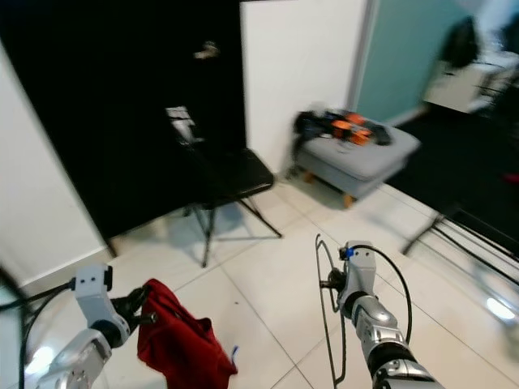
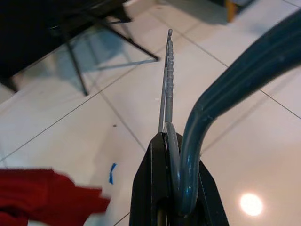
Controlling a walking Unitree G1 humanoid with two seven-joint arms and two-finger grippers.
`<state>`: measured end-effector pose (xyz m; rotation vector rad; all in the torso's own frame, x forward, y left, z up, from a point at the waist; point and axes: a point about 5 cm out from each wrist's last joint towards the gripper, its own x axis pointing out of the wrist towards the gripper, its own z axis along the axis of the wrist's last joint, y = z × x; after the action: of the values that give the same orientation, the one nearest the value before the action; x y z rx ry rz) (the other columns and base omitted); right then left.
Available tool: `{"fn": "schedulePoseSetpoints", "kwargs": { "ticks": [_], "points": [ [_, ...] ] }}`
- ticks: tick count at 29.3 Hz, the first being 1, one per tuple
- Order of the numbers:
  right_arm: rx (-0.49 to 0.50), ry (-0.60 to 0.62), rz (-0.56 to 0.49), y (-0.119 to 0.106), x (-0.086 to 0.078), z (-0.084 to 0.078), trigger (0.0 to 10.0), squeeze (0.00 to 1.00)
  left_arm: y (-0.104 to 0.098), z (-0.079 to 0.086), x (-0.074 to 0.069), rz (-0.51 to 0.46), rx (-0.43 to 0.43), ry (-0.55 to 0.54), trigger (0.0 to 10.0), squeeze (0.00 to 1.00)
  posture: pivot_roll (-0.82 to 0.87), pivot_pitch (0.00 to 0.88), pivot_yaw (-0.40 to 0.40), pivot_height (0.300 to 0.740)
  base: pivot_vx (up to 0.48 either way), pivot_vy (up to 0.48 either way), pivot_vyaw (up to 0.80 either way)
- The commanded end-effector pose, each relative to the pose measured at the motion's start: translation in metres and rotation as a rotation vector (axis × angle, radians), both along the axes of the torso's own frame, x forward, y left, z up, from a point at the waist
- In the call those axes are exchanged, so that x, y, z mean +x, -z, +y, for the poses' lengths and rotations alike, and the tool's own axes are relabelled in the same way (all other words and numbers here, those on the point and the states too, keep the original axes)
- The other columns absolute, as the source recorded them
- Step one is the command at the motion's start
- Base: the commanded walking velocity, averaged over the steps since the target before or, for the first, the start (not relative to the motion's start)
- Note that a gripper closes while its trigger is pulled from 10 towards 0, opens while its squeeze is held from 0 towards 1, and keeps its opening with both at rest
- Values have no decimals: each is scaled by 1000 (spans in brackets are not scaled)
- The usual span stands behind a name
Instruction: Hang hanger
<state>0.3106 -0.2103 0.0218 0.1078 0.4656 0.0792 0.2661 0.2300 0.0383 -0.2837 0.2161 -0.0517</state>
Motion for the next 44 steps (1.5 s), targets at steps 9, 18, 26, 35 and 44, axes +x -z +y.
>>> {"fn": "schedulePoseSetpoints", "kwargs": {
  "ticks": [9,18,26,35,44],
  "points": [
    [18,-14,-43,-10,8,1,10000,0,-67,17,27,-230,106,-4,10000,0,-70,0,-1,736,0,0,-788],
    [6,-365,-316,-99,56,36,10000,0,-142,6,42,-416,272,178,10000,0,-73,0,-11,736,0,0,-788],
    [-10,-631,-457,-161,61,39,10000,0,-201,10,43,-509,455,285,10000,0,-68,0,-14,736,0,0,-791],
    [-125,-953,-457,-203,30,20,10000,0,-233,22,54,-340,594,195,10000,0,-82,0,-4,736,0,0,-88],
    [-118,-1255,-363,-219,-14,38,10000,0,-251,9,61,-328,563,129,10000,0,-92,0,3,736,133,-128,0]
  ]
}}
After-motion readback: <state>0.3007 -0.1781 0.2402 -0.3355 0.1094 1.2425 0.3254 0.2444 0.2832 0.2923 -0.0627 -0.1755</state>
